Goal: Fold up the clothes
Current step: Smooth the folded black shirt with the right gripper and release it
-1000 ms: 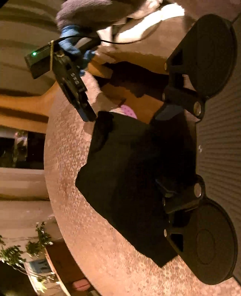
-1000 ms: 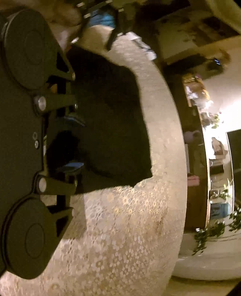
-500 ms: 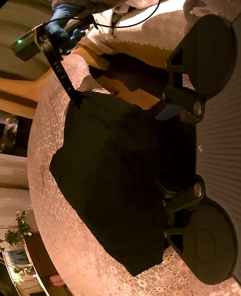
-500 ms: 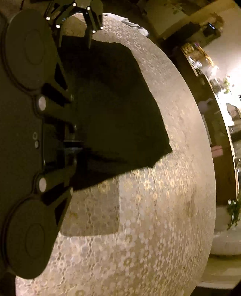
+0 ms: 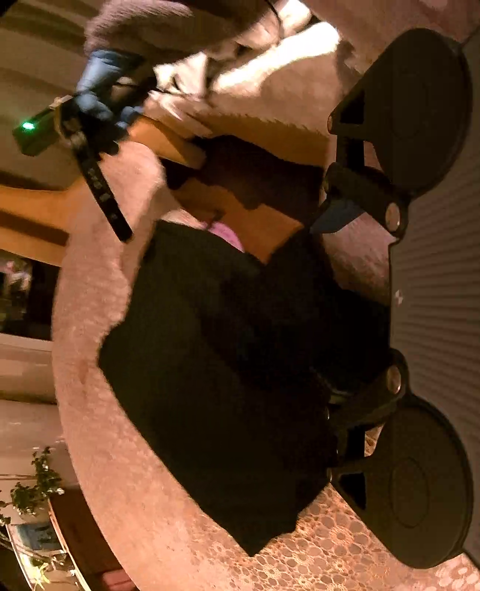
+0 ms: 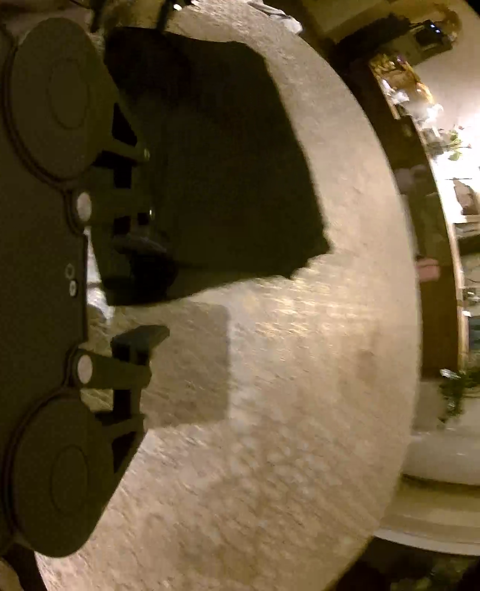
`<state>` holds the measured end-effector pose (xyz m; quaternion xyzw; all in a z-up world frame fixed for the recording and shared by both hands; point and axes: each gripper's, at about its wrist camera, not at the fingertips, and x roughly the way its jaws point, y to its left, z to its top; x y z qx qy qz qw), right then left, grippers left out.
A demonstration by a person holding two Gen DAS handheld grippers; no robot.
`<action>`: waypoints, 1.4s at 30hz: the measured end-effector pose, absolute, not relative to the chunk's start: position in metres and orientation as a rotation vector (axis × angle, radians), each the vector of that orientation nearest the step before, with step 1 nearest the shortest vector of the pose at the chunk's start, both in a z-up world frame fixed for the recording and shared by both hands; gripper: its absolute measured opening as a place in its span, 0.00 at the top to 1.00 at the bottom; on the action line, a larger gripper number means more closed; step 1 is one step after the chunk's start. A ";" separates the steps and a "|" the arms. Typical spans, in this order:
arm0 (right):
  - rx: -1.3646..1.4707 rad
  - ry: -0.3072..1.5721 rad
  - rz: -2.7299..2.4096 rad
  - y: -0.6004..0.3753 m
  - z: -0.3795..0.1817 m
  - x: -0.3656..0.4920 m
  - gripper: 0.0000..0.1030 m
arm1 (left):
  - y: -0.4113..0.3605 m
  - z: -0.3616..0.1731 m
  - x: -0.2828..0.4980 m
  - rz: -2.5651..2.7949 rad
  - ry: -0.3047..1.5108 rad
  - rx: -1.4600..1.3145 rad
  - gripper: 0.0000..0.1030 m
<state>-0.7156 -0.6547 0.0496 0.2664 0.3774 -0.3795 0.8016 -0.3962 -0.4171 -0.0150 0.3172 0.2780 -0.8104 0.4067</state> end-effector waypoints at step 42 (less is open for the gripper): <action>0.565 0.741 -0.700 -0.640 0.033 -0.648 0.00 | -0.502 -0.023 -0.291 -1.709 0.626 0.747 0.24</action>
